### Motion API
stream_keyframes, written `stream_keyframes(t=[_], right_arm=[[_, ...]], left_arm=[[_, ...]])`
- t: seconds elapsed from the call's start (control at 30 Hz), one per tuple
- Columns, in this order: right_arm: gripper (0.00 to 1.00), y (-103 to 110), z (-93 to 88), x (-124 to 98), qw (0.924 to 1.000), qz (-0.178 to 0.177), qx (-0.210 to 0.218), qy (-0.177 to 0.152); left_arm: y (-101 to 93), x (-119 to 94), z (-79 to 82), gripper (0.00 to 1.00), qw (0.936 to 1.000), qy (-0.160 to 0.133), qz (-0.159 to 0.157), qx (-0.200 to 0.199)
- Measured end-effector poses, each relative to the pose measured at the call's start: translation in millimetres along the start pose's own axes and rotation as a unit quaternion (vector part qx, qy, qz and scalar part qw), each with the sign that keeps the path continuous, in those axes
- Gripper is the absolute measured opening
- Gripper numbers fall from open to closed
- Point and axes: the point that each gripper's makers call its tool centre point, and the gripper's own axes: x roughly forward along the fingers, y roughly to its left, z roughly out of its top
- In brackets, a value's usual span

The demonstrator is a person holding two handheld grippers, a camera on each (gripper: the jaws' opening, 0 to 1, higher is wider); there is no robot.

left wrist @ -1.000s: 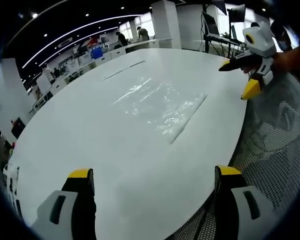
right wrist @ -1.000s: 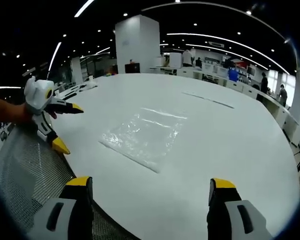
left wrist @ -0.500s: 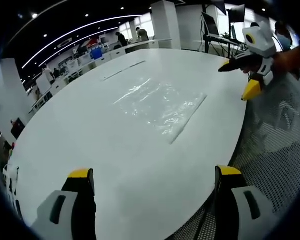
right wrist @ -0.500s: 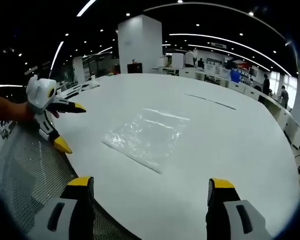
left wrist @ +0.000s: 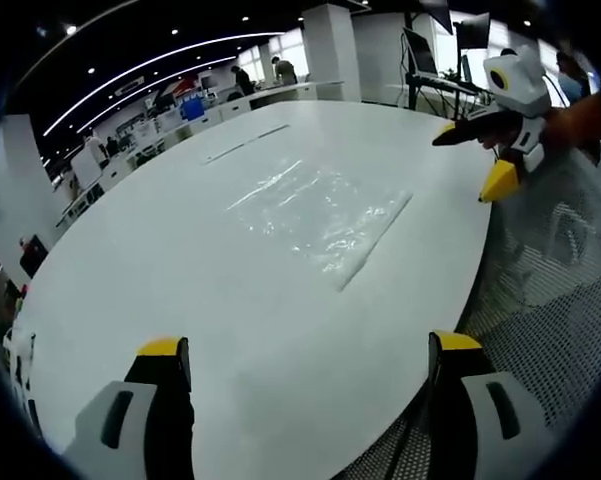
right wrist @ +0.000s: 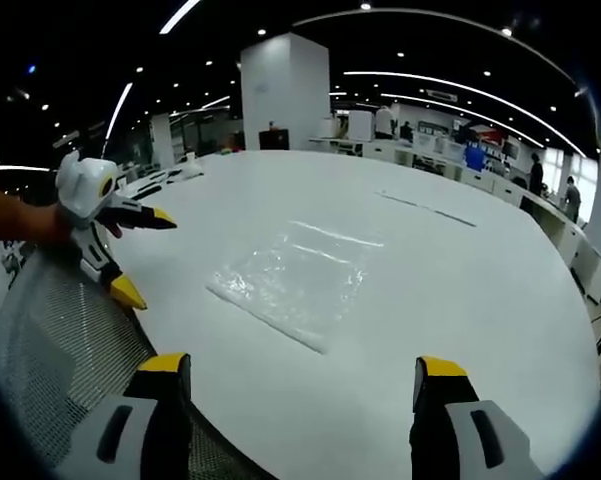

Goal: Open the resealable bag by pulling the two sides of the seal apart until the entire bag opening is separated and visibly accessible.

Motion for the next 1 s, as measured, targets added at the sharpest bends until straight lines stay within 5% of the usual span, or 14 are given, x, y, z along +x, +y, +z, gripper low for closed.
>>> stream_keyframes(t=[0.43,1.0], right_arm=[[0.91,7.4,7.9,6.7,0.9994,0.031,-0.01,0.01],[0.72,13.2,15.1,38.9,0.9928,0.086,-0.045,0.07]], left_arm=[[0.1,0.3,-1.1,0.97,1.0,0.003,-0.001,0.004],[-0.3,1.1,-4.0,0.95,0.9999,0.01,-0.001,0.008]])
